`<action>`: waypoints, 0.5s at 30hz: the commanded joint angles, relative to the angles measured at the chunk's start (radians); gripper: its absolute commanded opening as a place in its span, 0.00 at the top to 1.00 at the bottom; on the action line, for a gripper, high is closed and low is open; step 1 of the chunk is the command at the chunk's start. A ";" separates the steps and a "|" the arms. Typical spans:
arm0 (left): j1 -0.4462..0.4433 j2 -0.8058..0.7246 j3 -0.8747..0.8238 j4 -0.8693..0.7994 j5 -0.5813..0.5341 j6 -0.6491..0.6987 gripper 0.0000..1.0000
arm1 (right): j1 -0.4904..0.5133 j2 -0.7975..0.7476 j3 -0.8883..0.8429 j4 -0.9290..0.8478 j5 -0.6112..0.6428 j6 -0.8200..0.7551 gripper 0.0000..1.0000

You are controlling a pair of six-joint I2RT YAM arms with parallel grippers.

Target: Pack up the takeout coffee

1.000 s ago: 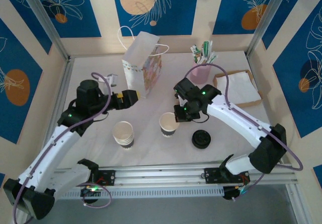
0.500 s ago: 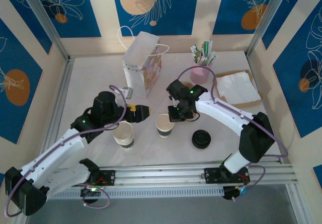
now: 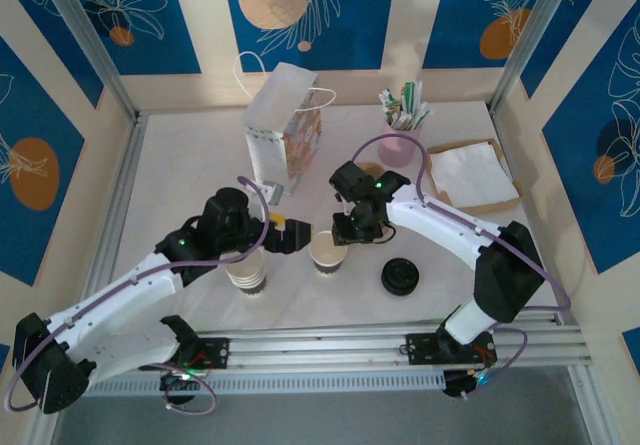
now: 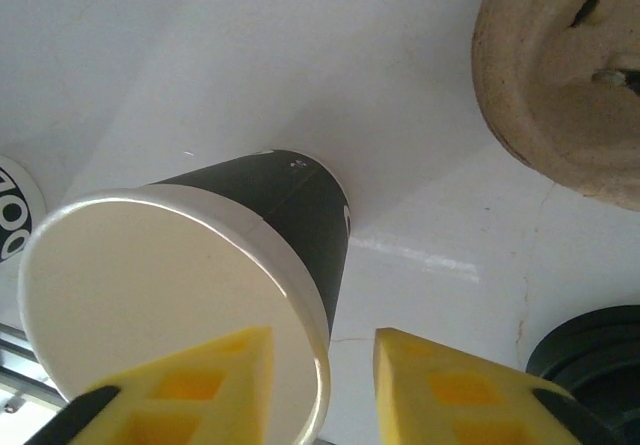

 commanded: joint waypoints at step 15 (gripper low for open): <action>-0.195 0.085 0.145 -0.045 -0.150 0.096 0.00 | -0.080 -0.357 -0.113 -0.159 0.096 0.028 0.05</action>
